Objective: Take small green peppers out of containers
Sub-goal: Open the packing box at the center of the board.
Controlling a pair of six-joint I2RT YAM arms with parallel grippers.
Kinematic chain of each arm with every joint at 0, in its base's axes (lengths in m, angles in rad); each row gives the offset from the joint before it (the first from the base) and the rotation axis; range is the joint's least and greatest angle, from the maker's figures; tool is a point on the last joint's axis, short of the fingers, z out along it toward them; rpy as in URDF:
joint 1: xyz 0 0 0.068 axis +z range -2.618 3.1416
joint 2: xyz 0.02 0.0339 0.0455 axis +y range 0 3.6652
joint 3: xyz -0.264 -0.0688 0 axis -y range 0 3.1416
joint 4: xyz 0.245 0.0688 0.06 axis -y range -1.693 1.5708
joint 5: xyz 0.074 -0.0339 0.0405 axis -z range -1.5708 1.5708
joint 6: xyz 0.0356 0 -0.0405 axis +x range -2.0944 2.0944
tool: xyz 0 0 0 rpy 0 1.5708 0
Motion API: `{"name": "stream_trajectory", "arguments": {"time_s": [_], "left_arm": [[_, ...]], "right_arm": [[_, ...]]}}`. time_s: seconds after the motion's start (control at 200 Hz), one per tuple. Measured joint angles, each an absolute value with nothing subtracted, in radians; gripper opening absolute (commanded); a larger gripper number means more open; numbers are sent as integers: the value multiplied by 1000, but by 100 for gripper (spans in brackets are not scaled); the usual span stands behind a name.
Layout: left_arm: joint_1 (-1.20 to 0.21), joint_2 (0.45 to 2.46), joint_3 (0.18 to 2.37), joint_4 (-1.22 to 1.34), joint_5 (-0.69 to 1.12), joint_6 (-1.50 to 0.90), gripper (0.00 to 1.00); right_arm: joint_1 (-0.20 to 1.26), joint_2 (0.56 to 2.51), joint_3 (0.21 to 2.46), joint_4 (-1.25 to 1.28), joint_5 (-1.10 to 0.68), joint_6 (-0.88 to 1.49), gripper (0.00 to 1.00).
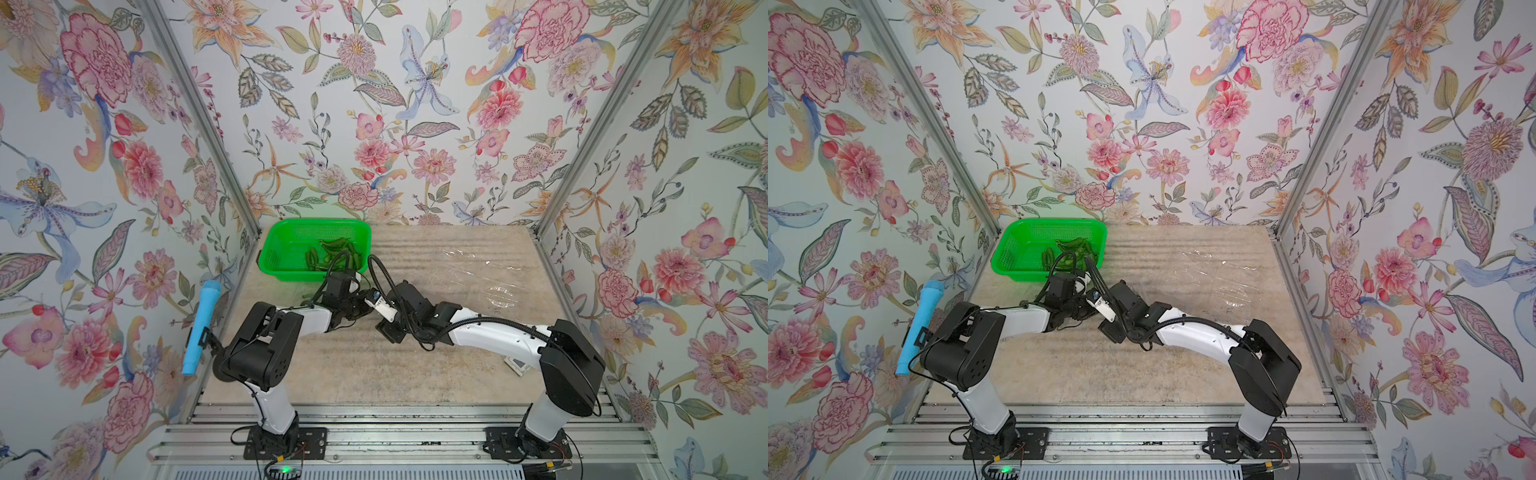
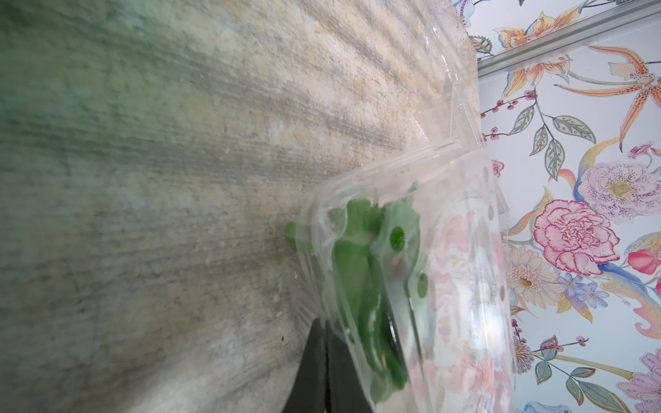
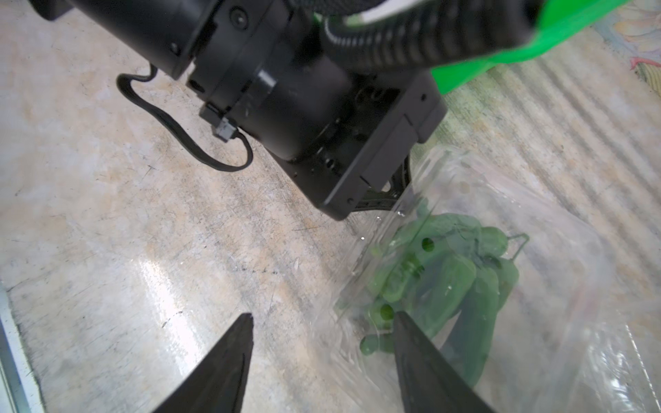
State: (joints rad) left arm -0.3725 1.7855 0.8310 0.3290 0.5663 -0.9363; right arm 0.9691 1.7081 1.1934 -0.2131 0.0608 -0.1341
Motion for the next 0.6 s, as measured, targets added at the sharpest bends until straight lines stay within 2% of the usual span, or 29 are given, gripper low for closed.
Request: {"name": "stream_trajectory", "arguments": {"time_s": [0.6], "left_arm": [[-373, 1785, 825, 333, 569, -943, 0]], "right_arm": [[973, 1796, 1193, -216, 239, -142, 62]]}}
